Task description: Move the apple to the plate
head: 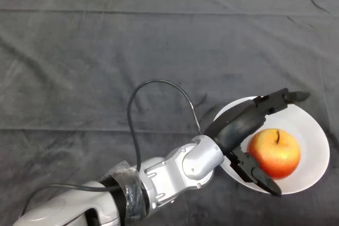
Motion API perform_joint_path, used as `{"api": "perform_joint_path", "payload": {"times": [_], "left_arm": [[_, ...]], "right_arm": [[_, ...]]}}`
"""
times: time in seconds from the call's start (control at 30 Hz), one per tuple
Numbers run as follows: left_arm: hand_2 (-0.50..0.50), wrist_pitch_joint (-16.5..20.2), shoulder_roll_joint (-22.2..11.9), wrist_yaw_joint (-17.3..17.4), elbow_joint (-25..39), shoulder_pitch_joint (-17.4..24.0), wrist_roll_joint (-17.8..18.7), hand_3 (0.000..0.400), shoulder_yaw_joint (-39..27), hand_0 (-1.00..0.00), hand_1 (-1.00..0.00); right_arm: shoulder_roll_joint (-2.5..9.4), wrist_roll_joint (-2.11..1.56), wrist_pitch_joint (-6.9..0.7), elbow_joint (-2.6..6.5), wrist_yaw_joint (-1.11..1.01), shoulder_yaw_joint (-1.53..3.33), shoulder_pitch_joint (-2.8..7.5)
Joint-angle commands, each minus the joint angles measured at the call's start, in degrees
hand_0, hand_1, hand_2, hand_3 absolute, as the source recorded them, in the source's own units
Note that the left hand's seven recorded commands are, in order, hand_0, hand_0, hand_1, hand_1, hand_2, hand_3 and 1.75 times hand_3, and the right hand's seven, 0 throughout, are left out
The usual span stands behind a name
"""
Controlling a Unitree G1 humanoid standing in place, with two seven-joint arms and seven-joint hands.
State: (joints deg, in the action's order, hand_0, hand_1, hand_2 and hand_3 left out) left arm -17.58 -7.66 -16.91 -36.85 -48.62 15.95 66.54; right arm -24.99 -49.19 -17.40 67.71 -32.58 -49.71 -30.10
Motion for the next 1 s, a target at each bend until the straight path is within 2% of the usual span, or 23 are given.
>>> {"api": "perform_joint_path", "payload": {"times": [0.03,0.5,1.0], "left_arm": [[0.0,-1.4,-1.48,0.3,0.3,-3.79,0.77,0.0,-1.95,0.0,0.0],[0.0,-4.51,-8.98,1.99,3.23,-0.3,-0.06,0.0,-12.21,0.0,0.0],[0.0,-9.43,-20.39,4.25,5.02,8.19,1.32,0.0,-27.62,0.0,0.0]], "right_arm": [[-1.17,-0.8,0.27,0.87,-0.37,-0.89,-0.38],[-1.14,-0.74,0.31,0.86,-0.39,-0.89,-0.37],[-1.04,-0.68,0.32,0.62,-0.3,-0.85,-0.3]]}}
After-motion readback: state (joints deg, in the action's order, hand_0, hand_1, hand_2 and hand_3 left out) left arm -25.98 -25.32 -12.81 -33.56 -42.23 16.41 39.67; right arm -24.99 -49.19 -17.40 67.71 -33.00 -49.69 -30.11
